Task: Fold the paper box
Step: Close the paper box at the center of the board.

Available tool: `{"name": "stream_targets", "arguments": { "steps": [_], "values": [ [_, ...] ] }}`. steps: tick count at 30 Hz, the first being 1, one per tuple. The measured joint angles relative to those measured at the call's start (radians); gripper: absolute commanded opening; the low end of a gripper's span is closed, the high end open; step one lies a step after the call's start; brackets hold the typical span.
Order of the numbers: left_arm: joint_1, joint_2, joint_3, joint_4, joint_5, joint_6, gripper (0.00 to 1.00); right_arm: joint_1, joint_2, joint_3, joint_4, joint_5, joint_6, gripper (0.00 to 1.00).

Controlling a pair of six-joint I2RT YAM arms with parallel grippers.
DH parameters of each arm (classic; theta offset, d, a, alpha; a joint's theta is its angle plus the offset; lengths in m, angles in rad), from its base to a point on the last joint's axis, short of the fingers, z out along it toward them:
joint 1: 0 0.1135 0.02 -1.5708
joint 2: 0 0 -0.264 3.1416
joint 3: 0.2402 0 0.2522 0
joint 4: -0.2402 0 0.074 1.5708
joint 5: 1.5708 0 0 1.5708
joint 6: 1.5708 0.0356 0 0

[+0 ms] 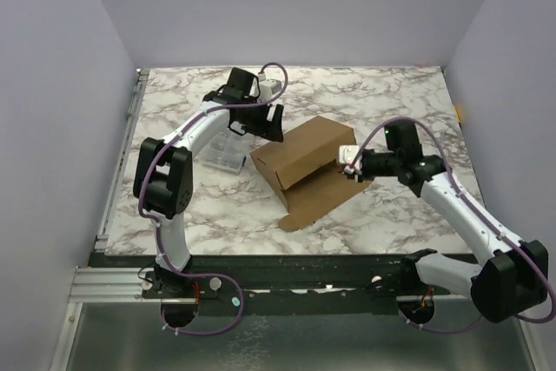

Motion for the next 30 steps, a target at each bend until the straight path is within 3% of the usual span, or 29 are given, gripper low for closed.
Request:
{"name": "stream_targets", "arguments": {
  "steps": [8, 15, 18, 22, 26, 30],
  "values": [
    [-0.098, 0.000, -0.027, 0.004, -0.018, -0.010, 0.73, -0.310, -0.042, 0.166, -0.324, -0.203, 0.051, 0.29],
    [-0.167, -0.040, -0.087, 0.011, -0.077, -0.057, 0.62, -0.272, 0.135, 0.159, -0.255, -0.214, 0.268, 0.23],
    [-0.217, -0.093, -0.147, 0.044, -0.098, -0.089, 0.54, -0.229, 0.262, 0.121, -0.179, -0.149, 0.362, 0.21],
    [-0.261, -0.149, -0.277, 0.113, -0.122, -0.134, 0.50, -0.209, 0.402, 0.109, -0.134, -0.049, 0.439, 0.20],
    [-0.256, -0.184, -0.380, 0.227, -0.123, -0.177, 0.48, -0.210, 0.469, 0.109, -0.136, 0.019, 0.460, 0.23],
    [-0.252, -0.199, -0.423, 0.293, -0.126, -0.201, 0.49, -0.211, 0.420, 0.130, -0.193, 0.000, 0.457, 0.31]
  ]
}}
